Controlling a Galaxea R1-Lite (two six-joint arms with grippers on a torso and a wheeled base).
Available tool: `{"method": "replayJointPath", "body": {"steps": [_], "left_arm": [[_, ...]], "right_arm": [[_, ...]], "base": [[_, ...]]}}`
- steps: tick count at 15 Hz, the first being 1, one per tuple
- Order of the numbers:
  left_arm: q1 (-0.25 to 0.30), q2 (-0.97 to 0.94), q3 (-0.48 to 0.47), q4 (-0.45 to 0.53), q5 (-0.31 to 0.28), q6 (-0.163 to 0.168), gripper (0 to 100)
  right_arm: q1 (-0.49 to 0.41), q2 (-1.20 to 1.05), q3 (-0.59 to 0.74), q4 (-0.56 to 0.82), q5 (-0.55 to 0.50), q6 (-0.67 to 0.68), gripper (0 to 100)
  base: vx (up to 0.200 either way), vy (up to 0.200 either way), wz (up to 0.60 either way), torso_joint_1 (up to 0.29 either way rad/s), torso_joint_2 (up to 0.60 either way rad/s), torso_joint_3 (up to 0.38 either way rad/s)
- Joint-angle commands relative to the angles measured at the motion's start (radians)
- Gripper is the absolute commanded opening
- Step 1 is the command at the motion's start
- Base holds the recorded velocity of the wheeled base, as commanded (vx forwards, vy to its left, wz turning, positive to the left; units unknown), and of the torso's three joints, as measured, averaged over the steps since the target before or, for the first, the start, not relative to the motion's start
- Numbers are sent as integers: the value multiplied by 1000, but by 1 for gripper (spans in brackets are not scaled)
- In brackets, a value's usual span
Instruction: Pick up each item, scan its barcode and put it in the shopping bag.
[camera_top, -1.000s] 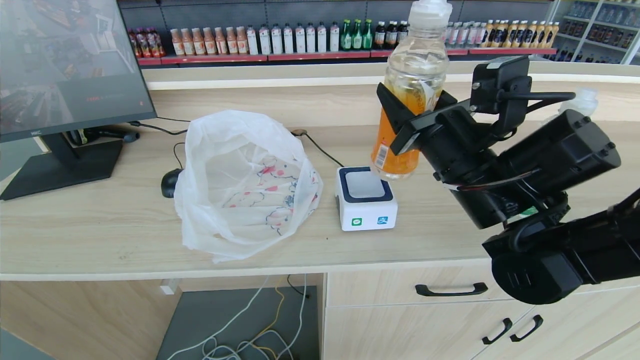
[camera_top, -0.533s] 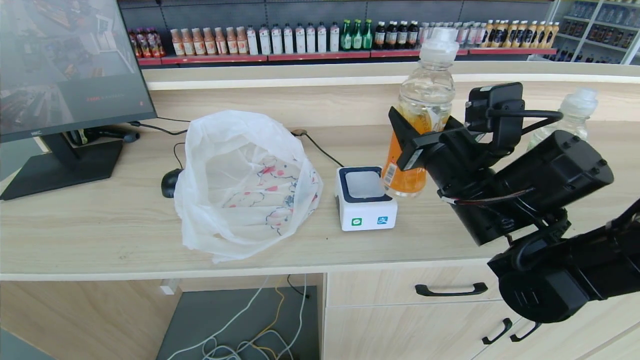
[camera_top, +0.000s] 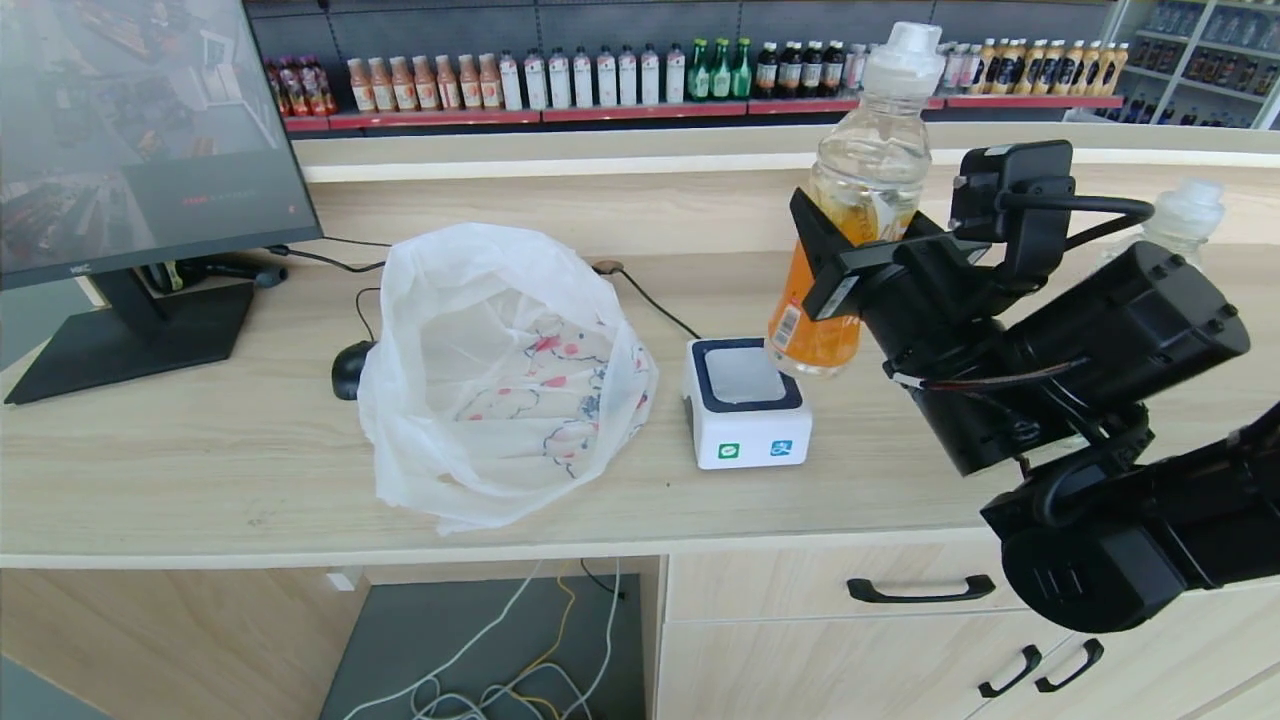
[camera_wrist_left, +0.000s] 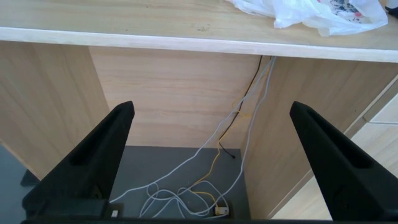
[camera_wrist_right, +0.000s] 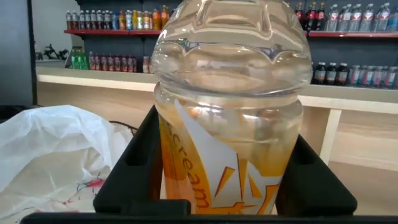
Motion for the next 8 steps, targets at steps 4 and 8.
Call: {"method": "replayJointPath", "body": {"steps": [4, 8], "left_arm": [[0, 0, 0, 0, 0, 0, 100], [0, 0, 0, 0, 0, -2, 100]], "right_arm": [[2, 6, -41, 0, 1, -2, 0], [2, 15, -53, 0, 1, 1, 0]], "base": [[0, 200, 0, 8, 4, 0], [0, 200, 0, 2, 5, 2]]}}
